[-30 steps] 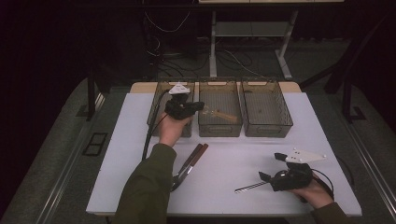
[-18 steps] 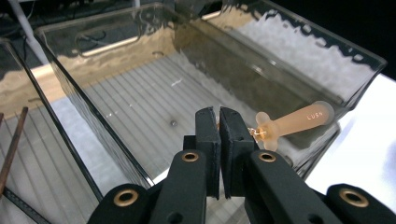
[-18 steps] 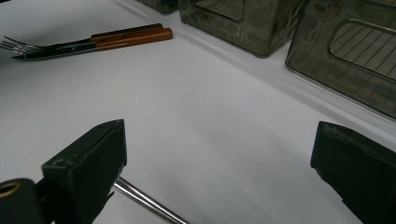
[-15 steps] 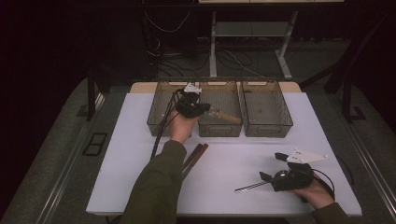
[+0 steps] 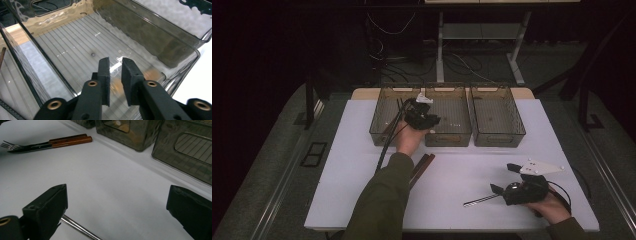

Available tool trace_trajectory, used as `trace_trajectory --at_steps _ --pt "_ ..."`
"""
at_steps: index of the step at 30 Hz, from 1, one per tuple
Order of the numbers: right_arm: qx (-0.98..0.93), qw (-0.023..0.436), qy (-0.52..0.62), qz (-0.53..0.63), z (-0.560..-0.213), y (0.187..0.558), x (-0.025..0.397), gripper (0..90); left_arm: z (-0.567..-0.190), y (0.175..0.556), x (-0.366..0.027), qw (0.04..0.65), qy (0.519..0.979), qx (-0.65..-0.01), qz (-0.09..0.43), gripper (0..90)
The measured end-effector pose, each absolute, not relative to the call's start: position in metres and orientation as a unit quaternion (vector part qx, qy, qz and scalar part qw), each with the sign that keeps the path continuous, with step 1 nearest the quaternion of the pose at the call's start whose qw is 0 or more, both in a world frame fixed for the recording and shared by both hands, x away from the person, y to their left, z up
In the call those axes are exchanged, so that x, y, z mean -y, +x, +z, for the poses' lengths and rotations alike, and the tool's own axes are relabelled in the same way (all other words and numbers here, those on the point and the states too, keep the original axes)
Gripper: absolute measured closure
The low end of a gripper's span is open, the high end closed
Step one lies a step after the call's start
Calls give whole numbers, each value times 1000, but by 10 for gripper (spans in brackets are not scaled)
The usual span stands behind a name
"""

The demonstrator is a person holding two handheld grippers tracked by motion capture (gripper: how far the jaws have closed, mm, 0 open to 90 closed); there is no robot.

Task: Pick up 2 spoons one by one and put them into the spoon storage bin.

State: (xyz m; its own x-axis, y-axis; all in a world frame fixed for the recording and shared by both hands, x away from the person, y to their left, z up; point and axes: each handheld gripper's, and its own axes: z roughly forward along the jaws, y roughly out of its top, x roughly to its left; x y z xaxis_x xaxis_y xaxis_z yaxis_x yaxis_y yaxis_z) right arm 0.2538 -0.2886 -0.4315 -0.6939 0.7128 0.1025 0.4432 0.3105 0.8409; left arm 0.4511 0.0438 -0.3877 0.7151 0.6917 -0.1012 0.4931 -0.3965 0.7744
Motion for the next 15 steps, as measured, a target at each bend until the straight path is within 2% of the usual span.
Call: trace_trajectory --at_steps 5,10,15 --pt "-796 146 363 462 -431 254 289 37 -385 449 -44 428 822 -357 116 644" --pt "-796 136 374 457 -428 256 292 37 -378 444 -49 443 827 -329 107 513" --pt "-789 127 385 462 -419 258 301 37 -372 430 -56 452 829 -314 100 433"
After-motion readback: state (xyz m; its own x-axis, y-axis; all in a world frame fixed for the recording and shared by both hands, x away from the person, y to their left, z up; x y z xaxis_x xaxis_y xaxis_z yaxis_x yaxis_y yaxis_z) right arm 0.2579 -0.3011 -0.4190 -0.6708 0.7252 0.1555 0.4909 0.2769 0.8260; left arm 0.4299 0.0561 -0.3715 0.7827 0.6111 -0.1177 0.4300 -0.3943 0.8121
